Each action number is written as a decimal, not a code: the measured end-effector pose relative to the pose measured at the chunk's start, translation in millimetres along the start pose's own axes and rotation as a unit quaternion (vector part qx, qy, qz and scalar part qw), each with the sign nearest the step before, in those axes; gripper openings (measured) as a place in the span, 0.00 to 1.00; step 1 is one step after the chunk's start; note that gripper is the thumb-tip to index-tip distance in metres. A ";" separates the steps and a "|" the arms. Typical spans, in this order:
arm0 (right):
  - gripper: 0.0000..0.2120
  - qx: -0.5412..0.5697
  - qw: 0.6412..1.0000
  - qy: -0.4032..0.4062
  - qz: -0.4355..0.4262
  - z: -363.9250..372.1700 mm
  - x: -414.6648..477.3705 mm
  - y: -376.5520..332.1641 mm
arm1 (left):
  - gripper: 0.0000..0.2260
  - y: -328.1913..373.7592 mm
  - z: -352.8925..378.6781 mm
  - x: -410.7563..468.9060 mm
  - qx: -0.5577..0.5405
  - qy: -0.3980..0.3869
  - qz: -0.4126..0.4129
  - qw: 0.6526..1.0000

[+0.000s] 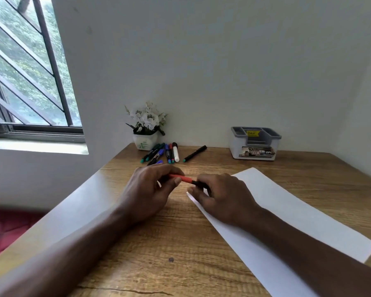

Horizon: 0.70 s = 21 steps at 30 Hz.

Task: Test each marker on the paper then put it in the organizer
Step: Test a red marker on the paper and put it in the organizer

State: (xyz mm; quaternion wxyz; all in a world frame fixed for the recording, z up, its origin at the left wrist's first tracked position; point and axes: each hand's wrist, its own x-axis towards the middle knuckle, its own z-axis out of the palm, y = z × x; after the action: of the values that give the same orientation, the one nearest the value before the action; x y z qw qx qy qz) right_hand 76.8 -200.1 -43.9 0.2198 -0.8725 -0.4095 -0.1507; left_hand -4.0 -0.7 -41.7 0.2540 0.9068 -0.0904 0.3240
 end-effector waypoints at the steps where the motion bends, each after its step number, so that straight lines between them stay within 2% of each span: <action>1: 0.11 -0.001 1.000 -0.013 0.010 -0.4 0.1 -0.4 | 0.07 -1.6 0.1 0.1 -0.001 0.009 -0.018 1.000; 7: 0.12 0.074 0.994 -0.054 0.056 -7.3 2.6 3.8 | 0.06 -5.6 0.4 4.4 0.027 0.029 -0.062 0.997; 12: 0.10 0.100 0.989 -0.080 0.081 -12.2 3.9 3.1 | 0.11 -14.6 7.7 25.2 0.150 -0.057 -0.073 0.984; 15: 0.10 0.101 0.988 -0.085 0.086 -12.2 4.7 4.2 | 0.16 -21.9 14.4 39.2 0.207 -0.119 -0.049 0.970; 18: 0.10 0.097 0.987 -0.094 0.084 -13.1 6.1 5.0 | 0.18 -26.5 18.3 45.4 0.236 -0.137 -0.029 0.962; 21: 0.10 0.106 0.985 -0.102 0.086 -13.7 7.7 6.4 | 0.23 -29.8 18.8 41.9 0.208 -0.128 -0.040 0.969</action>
State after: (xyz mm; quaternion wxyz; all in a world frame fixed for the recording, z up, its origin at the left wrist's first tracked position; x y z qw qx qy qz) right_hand 85.4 -205.8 -30.4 0.2802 -0.8871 -0.3669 0.0032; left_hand 48.4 15.0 -39.6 0.0592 0.9765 -0.0168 0.2063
